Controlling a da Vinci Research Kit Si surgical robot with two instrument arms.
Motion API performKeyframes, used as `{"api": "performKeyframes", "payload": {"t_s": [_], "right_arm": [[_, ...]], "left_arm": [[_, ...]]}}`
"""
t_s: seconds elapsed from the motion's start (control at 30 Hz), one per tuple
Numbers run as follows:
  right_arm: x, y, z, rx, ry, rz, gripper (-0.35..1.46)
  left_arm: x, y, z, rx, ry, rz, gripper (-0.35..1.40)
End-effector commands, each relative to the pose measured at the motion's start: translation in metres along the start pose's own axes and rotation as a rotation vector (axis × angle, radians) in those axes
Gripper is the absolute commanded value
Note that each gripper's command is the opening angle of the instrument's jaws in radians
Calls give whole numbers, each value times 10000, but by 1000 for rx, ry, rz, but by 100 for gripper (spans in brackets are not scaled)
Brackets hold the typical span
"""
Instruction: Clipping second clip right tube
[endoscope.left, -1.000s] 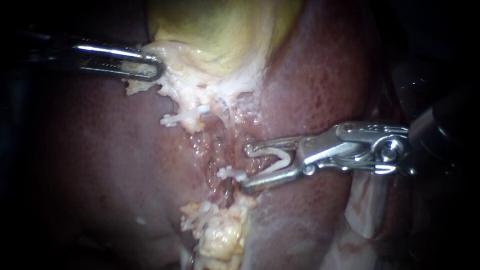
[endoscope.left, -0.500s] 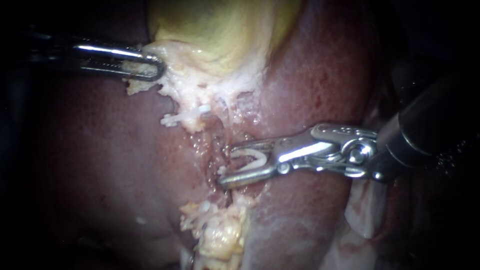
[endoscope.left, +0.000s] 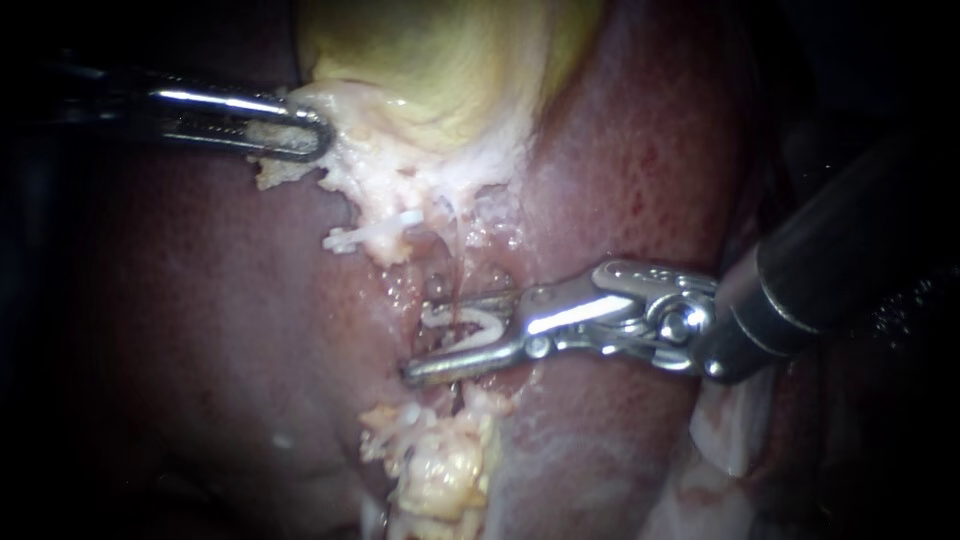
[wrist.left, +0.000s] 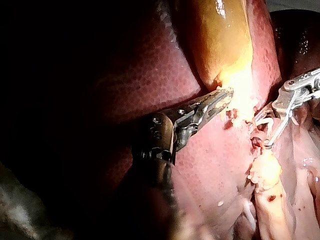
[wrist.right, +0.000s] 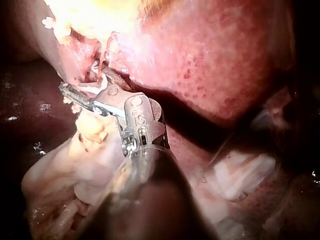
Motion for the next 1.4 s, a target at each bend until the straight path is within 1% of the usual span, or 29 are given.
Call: {"api": "performKeyframes", "payload": {"t_s": [0.03,0.17,0.27,0.43,0.57,0.73,1.03,1.27,1.37,1.4], "right_arm": [[2,-3,-1,6,-1,-1,48],[1,-12,0,32,-3,4,48],[2,-22,-1,54,1,1,48],[10,-39,-4,100,-5,3,46],[15,-48,-5,119,-8,2,44],[15,-50,-6,122,-9,2,38],[13,-50,-9,124,-11,1,13],[13,-51,-9,124,-11,1,-8],[12,-51,-10,125,-12,7,-21],[12,-51,-11,125,-13,18,-29]], "left_arm": [[0,0,0,0,0,0,-35],[0,0,0,0,0,0,-35],[0,0,0,0,0,0,-35],[0,0,-1,0,0,0,-35],[0,0,-1,0,0,0,-35],[0,0,-1,0,0,0,-35],[0,0,-1,0,0,0,-35],[0,0,-1,0,0,0,-35],[0,0,-1,0,0,0,-35],[0,0,-1,0,0,0,-35]]}}
